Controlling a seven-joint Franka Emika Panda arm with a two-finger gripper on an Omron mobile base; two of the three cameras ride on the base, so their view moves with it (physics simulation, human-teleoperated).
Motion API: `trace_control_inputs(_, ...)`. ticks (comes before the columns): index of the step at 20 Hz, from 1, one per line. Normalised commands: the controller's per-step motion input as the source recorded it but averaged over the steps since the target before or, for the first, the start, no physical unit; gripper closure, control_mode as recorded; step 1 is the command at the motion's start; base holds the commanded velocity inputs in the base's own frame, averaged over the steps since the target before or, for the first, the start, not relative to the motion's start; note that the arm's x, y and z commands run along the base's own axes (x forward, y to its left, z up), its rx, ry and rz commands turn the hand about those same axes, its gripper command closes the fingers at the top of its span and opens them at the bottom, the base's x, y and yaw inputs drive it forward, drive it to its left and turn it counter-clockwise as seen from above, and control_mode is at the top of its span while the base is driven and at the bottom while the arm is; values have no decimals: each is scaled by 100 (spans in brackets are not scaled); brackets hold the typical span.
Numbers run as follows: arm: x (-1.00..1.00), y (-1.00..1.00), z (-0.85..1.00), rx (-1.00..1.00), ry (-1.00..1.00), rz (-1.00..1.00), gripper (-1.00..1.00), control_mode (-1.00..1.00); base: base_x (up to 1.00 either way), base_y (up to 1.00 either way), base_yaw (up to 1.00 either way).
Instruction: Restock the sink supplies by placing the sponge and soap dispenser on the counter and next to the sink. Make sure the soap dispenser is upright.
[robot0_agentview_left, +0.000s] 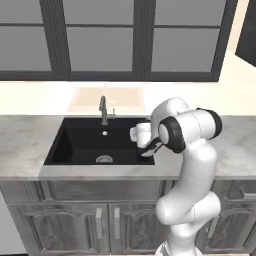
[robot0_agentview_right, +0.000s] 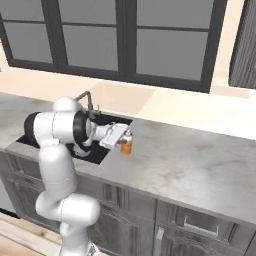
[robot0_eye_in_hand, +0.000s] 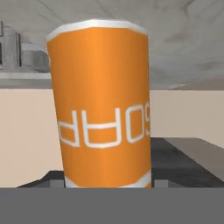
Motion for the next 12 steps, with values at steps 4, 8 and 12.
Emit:
trace_control_inputs(4, 49, 31, -15, -7, 18, 0, 100, -100, 0, 0, 0)
trace_control_inputs(8, 4, 8, -33, 0, -2, 0, 100, -100, 0, 0, 0)
trace_control_inputs(12, 0, 7, -43, 0, -8, 0, 100, -100, 0, 0, 0)
